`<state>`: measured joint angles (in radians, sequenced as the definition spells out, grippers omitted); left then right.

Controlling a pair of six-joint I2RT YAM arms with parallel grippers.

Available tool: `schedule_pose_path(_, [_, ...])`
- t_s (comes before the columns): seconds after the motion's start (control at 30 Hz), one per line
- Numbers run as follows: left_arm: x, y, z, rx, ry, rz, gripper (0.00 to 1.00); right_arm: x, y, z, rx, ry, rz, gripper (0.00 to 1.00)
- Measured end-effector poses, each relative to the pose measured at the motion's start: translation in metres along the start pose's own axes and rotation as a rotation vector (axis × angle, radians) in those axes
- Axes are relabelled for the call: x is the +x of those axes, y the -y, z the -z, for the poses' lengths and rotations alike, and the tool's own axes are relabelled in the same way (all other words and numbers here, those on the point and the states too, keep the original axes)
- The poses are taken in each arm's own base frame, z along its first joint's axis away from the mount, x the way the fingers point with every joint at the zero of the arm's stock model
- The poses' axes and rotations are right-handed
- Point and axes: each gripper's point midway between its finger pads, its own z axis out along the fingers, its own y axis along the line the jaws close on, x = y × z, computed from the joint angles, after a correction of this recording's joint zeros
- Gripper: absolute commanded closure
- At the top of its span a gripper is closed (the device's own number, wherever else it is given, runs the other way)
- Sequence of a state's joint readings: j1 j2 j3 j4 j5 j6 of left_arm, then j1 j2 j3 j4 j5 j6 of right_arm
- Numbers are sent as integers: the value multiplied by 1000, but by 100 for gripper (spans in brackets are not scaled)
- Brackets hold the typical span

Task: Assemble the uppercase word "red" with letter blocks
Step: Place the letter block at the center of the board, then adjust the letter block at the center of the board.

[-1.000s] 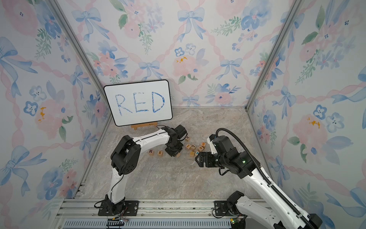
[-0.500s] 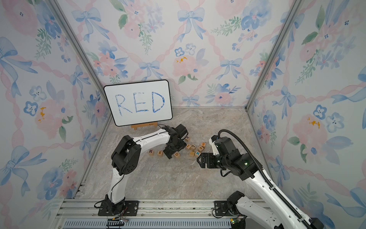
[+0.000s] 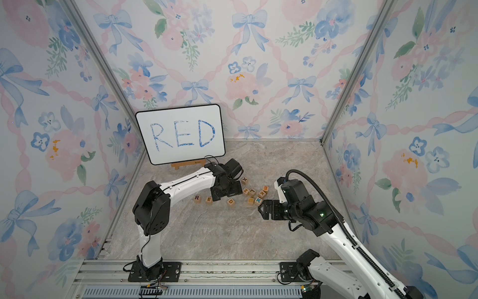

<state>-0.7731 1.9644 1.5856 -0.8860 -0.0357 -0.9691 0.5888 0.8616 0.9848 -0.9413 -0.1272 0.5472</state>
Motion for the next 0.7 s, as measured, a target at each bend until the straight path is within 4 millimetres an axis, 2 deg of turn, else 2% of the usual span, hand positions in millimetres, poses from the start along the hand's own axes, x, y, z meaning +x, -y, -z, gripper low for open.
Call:
schedule_pose_path(0.2, [9,1,1,-44,16,-345,2,0,0,1,1,6,1,3])
schedule_pose_path(0.43, [7,5,3,-75,45,-618,5,-7,2,1,13,8,-14,3])
schedule_pose_path(0.5, [6,9,2,-75,48,-686,15,-10,1,1,15,9,-14,3])
schedule_pose_path(0.7, [3,16,-8,-83,47,-806,32,-15,0,1,22,-2,-12,3])
